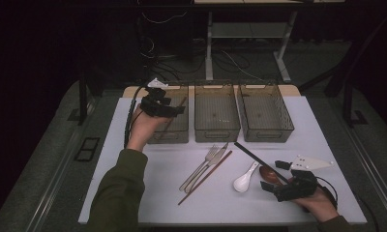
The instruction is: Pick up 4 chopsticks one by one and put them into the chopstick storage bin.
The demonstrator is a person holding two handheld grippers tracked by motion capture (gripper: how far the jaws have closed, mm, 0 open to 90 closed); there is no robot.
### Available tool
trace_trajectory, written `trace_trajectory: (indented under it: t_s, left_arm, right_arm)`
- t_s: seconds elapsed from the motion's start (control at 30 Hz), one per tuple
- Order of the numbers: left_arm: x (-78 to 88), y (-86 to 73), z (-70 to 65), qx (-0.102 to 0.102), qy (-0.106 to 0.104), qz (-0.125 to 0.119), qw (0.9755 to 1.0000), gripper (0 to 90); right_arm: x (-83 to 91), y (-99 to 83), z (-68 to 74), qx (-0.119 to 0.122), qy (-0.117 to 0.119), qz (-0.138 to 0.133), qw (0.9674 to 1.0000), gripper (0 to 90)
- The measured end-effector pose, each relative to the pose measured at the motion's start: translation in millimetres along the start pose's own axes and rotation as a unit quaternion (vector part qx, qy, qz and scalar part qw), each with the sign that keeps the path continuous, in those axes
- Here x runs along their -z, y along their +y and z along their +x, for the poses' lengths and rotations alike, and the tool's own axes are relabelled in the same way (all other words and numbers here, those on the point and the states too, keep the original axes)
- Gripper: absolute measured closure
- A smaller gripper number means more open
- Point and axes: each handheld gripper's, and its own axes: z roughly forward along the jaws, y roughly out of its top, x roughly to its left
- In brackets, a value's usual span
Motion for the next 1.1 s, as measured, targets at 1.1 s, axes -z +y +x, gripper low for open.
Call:
trace_trajectory:
  t_s: [1.1]
  left_arm:
    - [20.4,-39.0,-68.4,-0.047,-0.049,-0.011,0.9976,14.9]
  right_arm:
    - [0.5,0.1,-0.1,-0.001,-0.001,-0.001,1.0000,0.6]
